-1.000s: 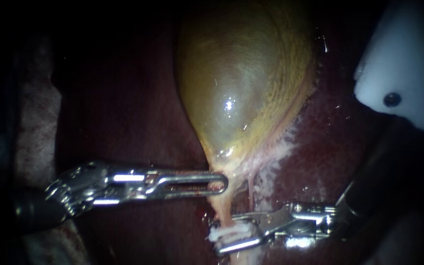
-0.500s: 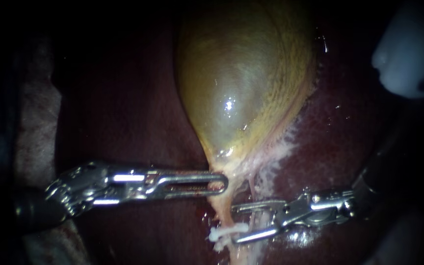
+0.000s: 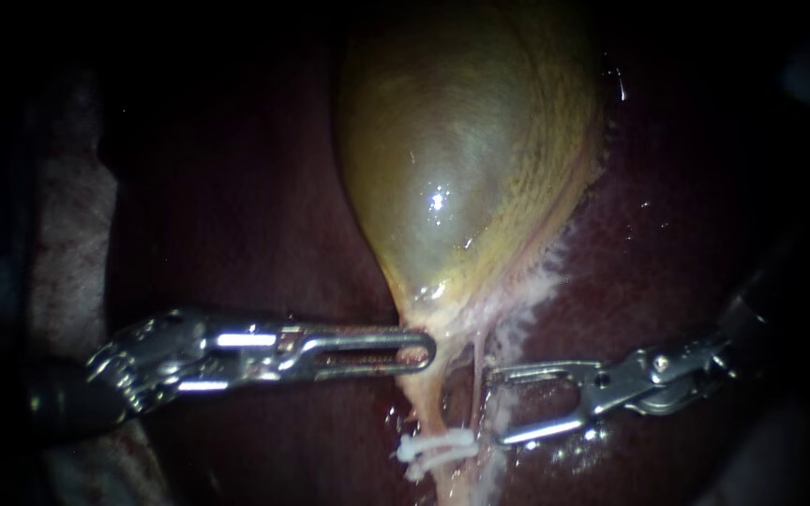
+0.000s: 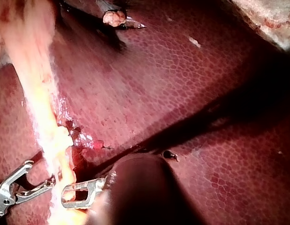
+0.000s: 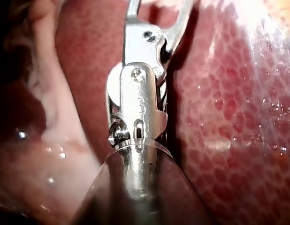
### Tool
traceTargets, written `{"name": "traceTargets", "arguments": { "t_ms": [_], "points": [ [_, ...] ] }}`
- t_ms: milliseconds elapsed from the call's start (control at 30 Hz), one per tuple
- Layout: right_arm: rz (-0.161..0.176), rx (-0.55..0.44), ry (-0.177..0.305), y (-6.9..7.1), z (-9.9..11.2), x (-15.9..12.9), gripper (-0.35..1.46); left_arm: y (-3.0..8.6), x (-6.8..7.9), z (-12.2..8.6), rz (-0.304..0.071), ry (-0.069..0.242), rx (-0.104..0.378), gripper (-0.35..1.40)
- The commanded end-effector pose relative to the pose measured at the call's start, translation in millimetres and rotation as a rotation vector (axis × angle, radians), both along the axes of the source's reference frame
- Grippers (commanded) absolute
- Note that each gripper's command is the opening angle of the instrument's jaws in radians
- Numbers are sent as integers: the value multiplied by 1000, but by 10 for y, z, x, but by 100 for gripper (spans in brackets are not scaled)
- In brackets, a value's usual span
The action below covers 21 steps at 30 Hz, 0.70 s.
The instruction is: Going back second clip left tube
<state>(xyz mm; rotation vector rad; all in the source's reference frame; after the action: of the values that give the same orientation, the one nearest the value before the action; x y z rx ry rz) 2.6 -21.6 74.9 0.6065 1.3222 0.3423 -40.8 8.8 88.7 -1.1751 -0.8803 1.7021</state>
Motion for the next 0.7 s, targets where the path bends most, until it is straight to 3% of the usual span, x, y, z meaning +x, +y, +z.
{"name": "traceTargets", "arguments": {
  "t_ms": [33,200,433,700],
  "points": [
    [5,-20,7,3,-1,-2,47,0,0,0,0,0,0,-35],
    [16,-74,31,11,-9,-20,47,0,0,0,0,0,0,-35],
    [60,-139,62,23,-25,-45,48,0,0,0,0,0,0,-35],
    [75,-163,84,30,-37,-58,49,0,0,2,1,0,-1,-35]
  ]
}}
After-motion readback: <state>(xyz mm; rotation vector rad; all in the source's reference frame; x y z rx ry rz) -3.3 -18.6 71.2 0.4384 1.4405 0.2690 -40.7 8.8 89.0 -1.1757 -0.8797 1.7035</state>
